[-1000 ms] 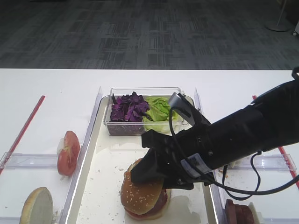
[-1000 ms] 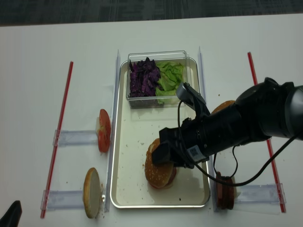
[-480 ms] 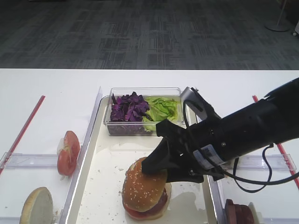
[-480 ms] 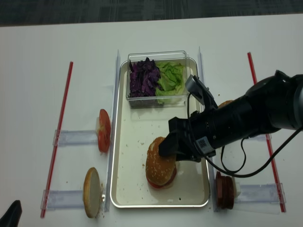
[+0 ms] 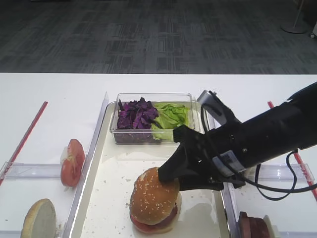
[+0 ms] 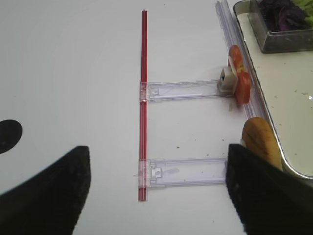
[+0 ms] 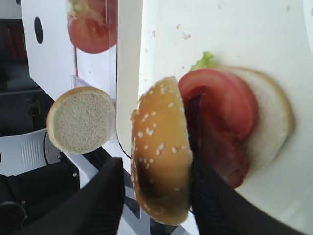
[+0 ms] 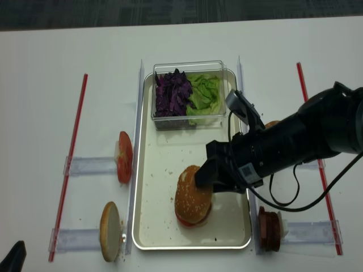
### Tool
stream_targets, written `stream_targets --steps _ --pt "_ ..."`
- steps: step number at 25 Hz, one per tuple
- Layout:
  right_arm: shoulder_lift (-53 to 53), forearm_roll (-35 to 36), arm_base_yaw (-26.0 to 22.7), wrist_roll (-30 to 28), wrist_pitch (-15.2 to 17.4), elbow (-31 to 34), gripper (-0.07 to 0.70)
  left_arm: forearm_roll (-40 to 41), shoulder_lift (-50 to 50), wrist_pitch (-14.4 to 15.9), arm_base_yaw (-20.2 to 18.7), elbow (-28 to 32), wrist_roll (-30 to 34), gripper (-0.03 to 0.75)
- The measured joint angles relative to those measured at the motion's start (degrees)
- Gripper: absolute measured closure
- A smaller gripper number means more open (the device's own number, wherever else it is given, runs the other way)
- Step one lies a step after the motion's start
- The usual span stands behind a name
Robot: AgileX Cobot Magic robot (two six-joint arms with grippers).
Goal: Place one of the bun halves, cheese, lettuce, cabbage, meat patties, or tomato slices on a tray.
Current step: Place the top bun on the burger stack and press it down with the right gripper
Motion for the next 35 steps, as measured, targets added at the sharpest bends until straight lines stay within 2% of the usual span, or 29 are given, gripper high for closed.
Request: stream_targets --steps 5,10,25,35 --pt "-3.13 -3.95 -2.85 2.41 0.3 0.0 0.273 0.0 0.0 0.0 0.0 0.0 0.0 0.19" --pt "-5.22 -7.16 -3.6 4.01 0.33 0.0 0.273 0.0 0.0 0.0 0.0 0.0 0.0 0.19" --pt "-5.76 -7.5 -3.6 4.46 0.76 0.0 0.273 0.0 0.0 0.0 0.0 0.0 0.0 0.19" --pt "-8.02 -5.83 -3.6 4.55 2.38 0.0 0.272 0.0 0.0 0.0 0.0 0.0 0.0 0.19"
